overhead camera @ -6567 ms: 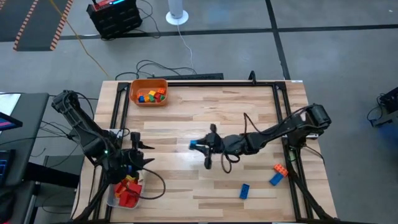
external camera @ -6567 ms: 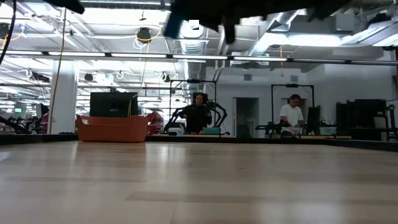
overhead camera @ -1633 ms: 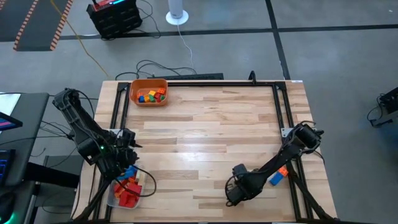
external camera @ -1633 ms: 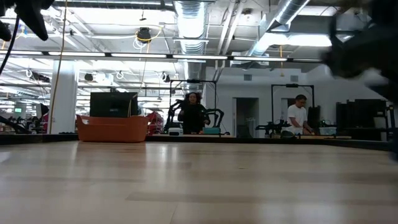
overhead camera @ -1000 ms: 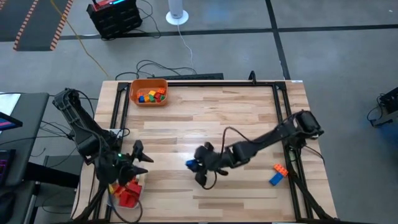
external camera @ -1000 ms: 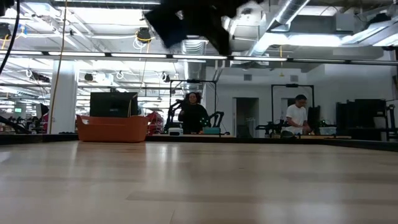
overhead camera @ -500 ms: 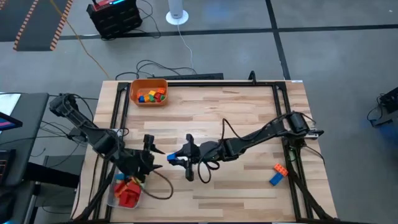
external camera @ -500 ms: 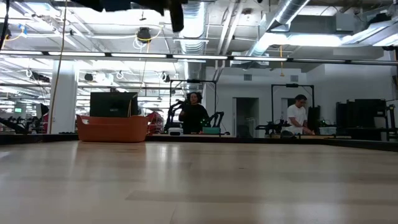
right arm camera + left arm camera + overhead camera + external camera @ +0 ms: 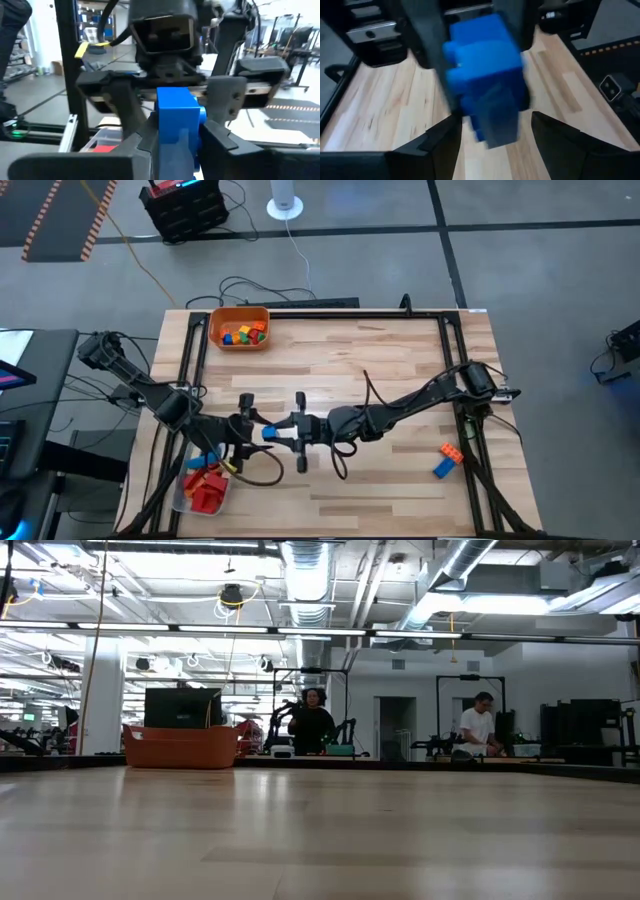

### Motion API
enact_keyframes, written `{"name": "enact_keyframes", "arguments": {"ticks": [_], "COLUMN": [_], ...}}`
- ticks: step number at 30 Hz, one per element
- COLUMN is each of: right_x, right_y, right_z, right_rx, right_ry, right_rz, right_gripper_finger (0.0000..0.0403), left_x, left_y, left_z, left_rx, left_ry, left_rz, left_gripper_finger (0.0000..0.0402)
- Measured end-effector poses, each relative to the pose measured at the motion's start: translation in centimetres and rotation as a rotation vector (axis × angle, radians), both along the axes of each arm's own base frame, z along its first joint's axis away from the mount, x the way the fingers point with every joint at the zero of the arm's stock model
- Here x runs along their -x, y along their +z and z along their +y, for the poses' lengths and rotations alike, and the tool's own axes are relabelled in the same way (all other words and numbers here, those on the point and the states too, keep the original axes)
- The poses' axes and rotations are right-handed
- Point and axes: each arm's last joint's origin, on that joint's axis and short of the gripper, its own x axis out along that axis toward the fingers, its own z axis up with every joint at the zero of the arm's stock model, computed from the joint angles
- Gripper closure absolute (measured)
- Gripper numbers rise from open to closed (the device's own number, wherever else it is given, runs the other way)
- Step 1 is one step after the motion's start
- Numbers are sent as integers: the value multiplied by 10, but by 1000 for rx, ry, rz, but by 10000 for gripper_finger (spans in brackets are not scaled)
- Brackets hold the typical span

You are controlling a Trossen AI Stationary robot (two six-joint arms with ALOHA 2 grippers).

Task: Sort blocks by size
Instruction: Put the large blue game piece into the transparent bin

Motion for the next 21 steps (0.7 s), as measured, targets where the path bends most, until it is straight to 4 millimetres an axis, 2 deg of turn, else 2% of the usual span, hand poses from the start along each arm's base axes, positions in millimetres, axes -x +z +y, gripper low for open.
{"name": "enact_keyframes", "arguments": {"ticks": [5, 12, 17, 21], "right_x": [-1, -1, 3, 16], "right_y": [3, 2, 2, 11], "right_z": [-3, -6, -2, 4], "right_rx": [28, 38, 49, 39], "right_ry": [-20, -37, -15, 8], "right_rz": [-29, -25, 40, 153], "right_gripper_finger": [282, 261, 224, 181], "left_x": [-3, -7, 0, 27], "left_y": [2, 5, 5, 18], "left_z": [4, 8, 9, 18], "left_rx": [-27, -51, -56, 67], "left_ry": [28, 49, 13, -15], "left_rz": [-28, -56, 3, 187], "left_gripper_finger": [193, 318, 319, 319]}}
